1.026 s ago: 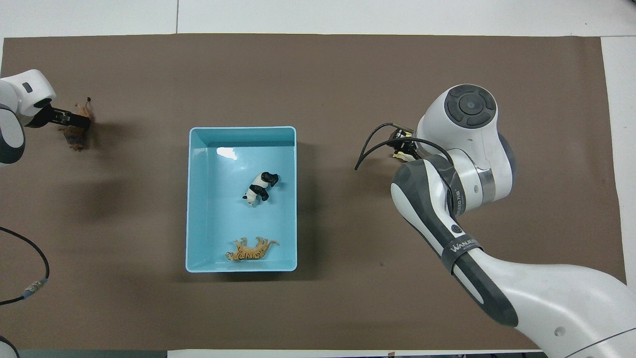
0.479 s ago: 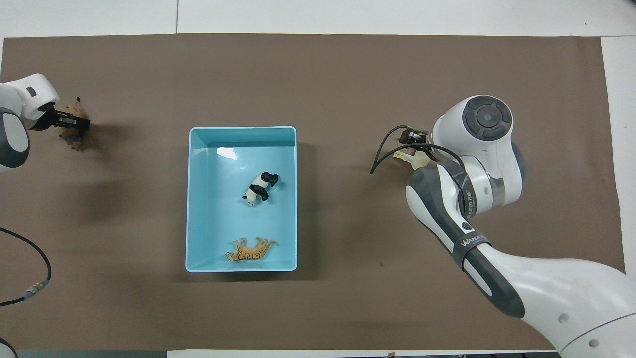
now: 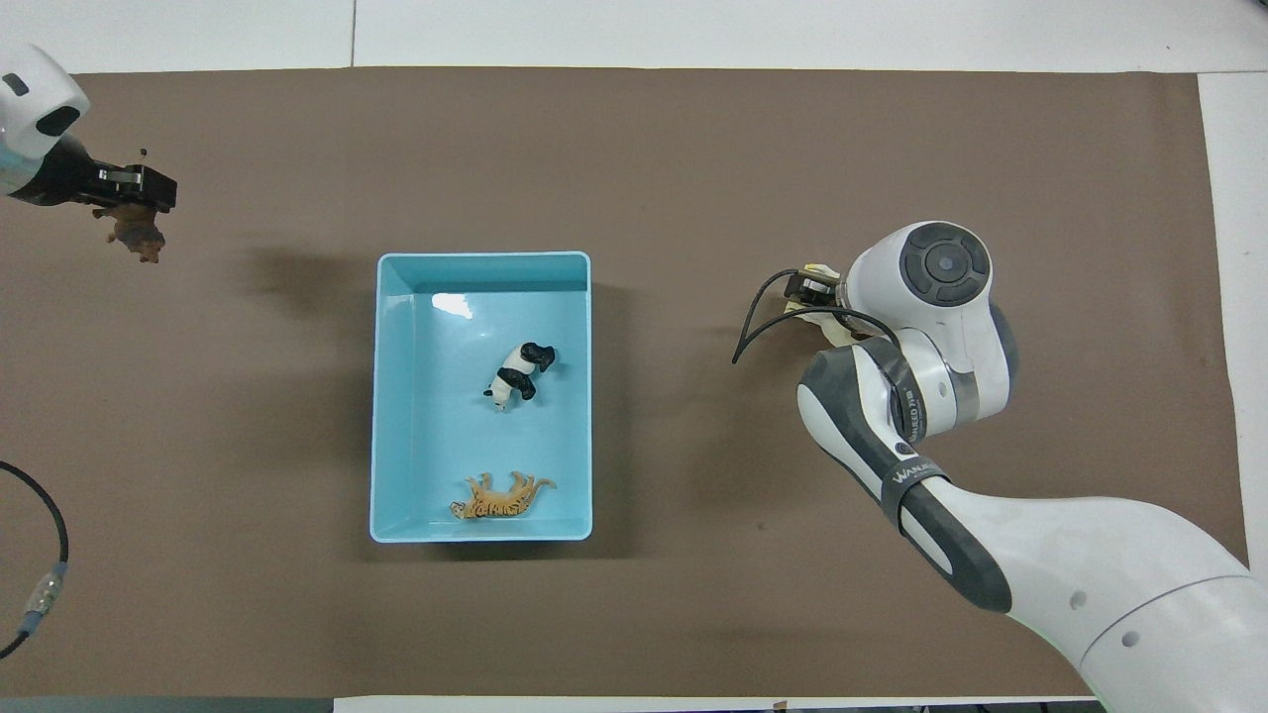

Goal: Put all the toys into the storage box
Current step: 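Drop the brown horse into the box with the left gripper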

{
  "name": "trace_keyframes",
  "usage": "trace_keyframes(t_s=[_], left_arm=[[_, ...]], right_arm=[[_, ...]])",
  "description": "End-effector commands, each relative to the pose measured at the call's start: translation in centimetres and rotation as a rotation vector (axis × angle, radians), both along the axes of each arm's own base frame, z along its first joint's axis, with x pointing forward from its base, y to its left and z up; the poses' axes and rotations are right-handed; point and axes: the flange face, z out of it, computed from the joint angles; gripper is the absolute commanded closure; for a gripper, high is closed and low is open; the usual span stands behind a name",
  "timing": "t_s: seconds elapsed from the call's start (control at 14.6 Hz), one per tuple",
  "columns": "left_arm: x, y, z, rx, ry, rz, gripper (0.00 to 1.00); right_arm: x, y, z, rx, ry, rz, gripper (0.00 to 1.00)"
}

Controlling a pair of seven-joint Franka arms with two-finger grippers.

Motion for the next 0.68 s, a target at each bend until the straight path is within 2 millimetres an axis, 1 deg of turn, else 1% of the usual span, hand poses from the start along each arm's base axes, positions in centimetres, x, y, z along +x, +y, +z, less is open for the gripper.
trace_keyframes(t_s=[0.0, 0.07, 0.21, 0.27, 0.34, 0.41, 0.48, 0.62], left_arm=[[-5.7, -9.3, 5.0, 0.041, 0.076, 0.099, 1.0], [-8.2, -12.8, 5.3, 0.054, 0.101, 0.131, 1.0], [-13.0, -19.0, 4.8, 0.083, 0.13, 0.179, 1.0], [-15.2, -21.5, 3.6, 0.097, 0.142, 0.178, 1.0], [-16.7, -23.3, 2.5, 0.1, 0.137, 0.176, 0.81], [-17.2, -24.3, 2.1, 0.087, 0.105, 0.192, 0.48], [-17.1, -25.1, 2.0, 0.066, 0.072, 0.219, 0.0], [-17.3, -25.4, 2.1, 0.064, 0.079, 0.241, 0.0]], right_arm=[[0.4, -0.1, 0.8, -0.03, 0.055, 0.026, 1.0], [0.6, 0.0, 2.2, -0.044, 0.097, 0.022, 1.0], [1.3, 0.4, 6.3, -0.063, 0.152, 0.034, 1.0], [1.4, 0.5, 8.0, -0.07, 0.175, 0.039, 1.0], [1.4, 0.6, 10.0, -0.073, 0.184, 0.039, 1.0], [1.2, 0.8, 11.3, -0.074, 0.193, 0.041, 1.0], [0.9, 1.2, 13.2, -0.072, 0.192, 0.045, 1.0], [0.2, 1.6, 16.6, -0.066, 0.207, 0.044, 1.0]])
